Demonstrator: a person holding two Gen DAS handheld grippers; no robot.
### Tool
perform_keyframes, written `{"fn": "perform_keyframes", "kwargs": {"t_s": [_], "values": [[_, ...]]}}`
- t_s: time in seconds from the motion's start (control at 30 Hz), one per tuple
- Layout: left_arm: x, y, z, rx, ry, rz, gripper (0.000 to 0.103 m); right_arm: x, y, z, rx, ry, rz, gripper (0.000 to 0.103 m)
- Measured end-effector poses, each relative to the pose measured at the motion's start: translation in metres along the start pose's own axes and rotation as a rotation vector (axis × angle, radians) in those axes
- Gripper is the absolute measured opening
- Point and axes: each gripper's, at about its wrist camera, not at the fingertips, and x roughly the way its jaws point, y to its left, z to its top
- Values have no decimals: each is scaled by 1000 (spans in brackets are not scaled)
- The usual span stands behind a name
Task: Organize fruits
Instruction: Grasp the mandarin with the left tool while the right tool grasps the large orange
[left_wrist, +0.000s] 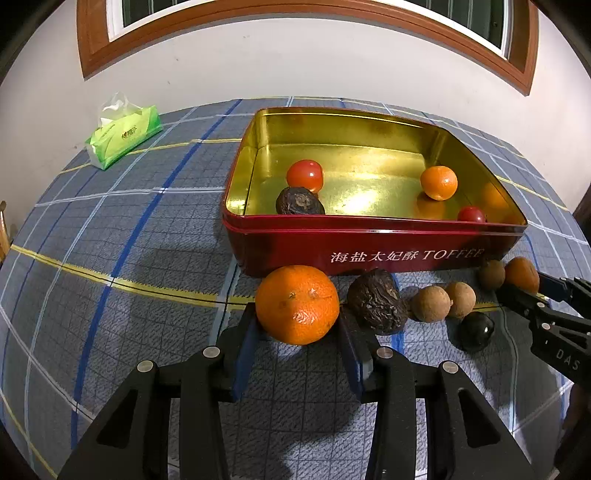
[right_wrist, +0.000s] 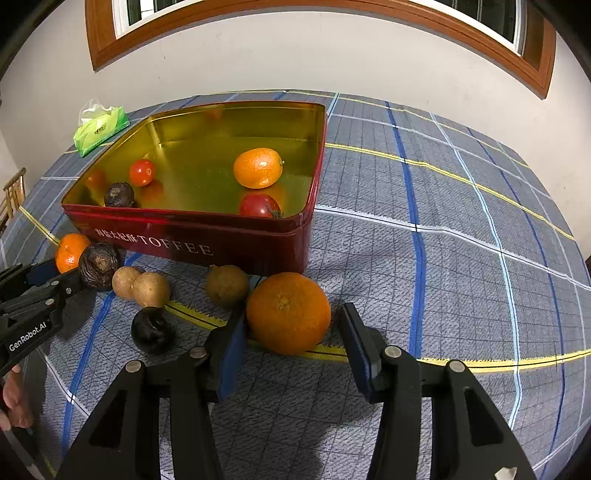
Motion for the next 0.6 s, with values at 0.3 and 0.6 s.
{"fn": "perform_keyframes", "kwargs": {"t_s": [0.3,0.6], "values": [[-2,0,-2,-5,-18,4,43,0,0,-1,4,-15,-3,47],[-4,-1,-5,-8,-33,10,42,-2,0,-6,8,-55,-4,47]]}}
